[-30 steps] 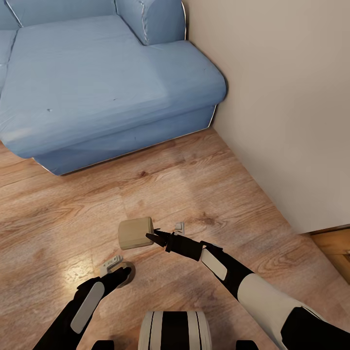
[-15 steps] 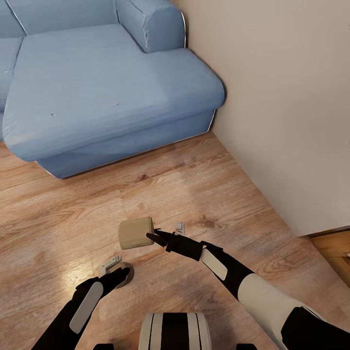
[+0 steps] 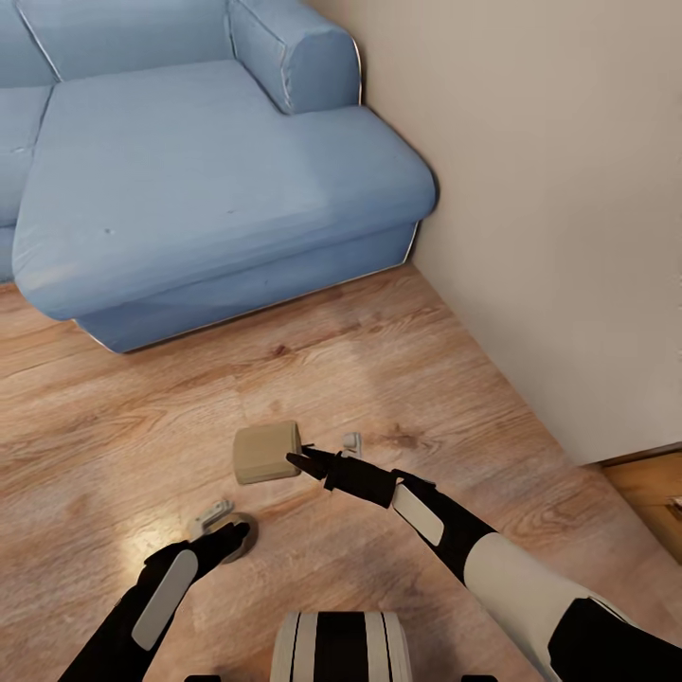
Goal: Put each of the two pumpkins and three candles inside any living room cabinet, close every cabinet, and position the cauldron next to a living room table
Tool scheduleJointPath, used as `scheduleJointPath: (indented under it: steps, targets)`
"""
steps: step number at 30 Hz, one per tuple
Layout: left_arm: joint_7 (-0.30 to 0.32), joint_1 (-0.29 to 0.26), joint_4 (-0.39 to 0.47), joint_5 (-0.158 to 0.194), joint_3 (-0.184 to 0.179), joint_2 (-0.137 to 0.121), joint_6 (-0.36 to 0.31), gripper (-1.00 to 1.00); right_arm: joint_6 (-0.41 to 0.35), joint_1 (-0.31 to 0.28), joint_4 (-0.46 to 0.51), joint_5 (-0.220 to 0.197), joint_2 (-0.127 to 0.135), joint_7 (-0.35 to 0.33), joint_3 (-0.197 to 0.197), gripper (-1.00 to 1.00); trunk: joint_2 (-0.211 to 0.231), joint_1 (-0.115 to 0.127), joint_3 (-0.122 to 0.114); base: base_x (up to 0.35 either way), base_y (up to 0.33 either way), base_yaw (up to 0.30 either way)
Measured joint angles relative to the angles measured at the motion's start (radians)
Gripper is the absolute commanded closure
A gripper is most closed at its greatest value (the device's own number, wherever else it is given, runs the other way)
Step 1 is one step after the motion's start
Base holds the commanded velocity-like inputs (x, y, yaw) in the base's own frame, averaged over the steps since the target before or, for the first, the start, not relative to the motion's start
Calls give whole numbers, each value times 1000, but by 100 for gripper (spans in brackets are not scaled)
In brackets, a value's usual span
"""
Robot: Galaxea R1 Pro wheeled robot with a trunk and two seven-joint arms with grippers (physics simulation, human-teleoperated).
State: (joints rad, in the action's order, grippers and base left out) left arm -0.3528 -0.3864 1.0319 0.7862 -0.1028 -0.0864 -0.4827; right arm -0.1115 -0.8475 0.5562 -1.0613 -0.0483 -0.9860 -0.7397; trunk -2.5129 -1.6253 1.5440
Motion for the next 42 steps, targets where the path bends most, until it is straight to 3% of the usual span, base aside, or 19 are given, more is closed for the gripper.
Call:
scheduleJointPath:
  steps: [3,5,9,12,14,17,20,22,26,28,29,37,42]
  targets:
    - [1,0,3,-3,5,-11,-1,100,1,0,0,-3,1,-1,2,100,1,1,-12,0,0,0]
    - [1,0,6,-8,37,-33,-3,100,2,0,0,-7,2,-4,4,100,1,2,-19,0,0,0]
    - [10,0,10,6,116,-50,-5,100,1,0,-1,-11,2,-6,7,100,2,4,-35,0,0,0]
    - [34,0,14,7,133,-59,-10,100,1,0,-2,-12,3,-5,9,100,3,5,-46,0,0,0]
    - [41,1,22,10,138,-82,-27,100,1,0,-4,-13,3,-4,9,100,3,6,-54,0,0,0]
    - [46,8,80,91,140,-128,-92,100,1,0,-7,-34,4,0,10,100,4,8,-66,0,0,0]
    - [46,12,158,224,140,-186,-160,100,1,0,-9,-48,4,38,9,100,5,9,-77,0,0,0]
    - [45,15,208,284,141,-212,-184,100,1,0,-9,-50,4,78,8,100,5,9,-81,0,0,0]
    - [38,20,283,349,151,-259,-203,100,-1,0,-8,-52,2,124,7,100,5,9,-81,0,0,0]
    - [36,21,297,378,181,-268,-220,100,-2,0,-7,-52,3,131,7,100,5,10,-85,0,0,0]
    - [35,21,303,400,219,-271,-261,100,-7,0,-7,-49,3,136,7,100,5,10,-89,0,0,0]
    - [21,21,311,410,374,-271,-412,100,-11,0,-7,-46,1,225,7,100,7,14,-120,0,0,0]
    - [-20,22,339,413,430,-260,-466,100,-9,0,-7,-44,-1,277,6,100,8,16,-139,0,0,0]
